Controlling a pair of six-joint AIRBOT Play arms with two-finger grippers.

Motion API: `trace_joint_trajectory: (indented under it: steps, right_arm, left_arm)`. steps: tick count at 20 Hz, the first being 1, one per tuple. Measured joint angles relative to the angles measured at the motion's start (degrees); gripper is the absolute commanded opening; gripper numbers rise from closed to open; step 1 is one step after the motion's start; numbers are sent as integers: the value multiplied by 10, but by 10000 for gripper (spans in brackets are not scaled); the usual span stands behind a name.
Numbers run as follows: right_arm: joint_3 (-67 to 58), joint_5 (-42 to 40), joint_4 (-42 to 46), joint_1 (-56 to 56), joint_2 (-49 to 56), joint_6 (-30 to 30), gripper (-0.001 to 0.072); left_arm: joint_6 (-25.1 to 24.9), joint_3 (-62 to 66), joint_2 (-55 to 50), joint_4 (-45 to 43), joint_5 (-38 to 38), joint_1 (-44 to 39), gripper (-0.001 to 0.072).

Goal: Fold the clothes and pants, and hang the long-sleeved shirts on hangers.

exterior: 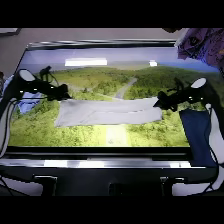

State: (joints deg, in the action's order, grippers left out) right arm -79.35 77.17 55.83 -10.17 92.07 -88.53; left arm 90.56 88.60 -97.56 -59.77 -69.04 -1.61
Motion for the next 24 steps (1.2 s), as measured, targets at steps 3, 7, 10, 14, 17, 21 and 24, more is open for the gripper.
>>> trace_joint_trajectory:
  steps: [3,7,10,14,17,21,24]
  right_arm:
    - [-40,51,67,0,-56,-62,28]
    - [-120,132,125,0,-104,-125,28]
    - [-174,167,143,0,-125,-158,28]
    - [-221,200,152,0,-136,-181,28]
    - [-234,219,154,0,-139,-193,28]
    - [-240,225,153,0,-140,-208,28]
    - [-241,225,153,0,-141,-221,28]
  left_arm:
    - [4,0,-29,51,62,-90,18]
    - [21,1,-76,165,162,-215,17]
    - [25,3,-110,269,239,-302,17]
    - [29,17,-151,368,319,-392,17]
    - [29,48,-186,421,365,-440,17]
    - [30,102,-228,459,390,-473,16]
    - [28,120,-235,459,375,-467,12]
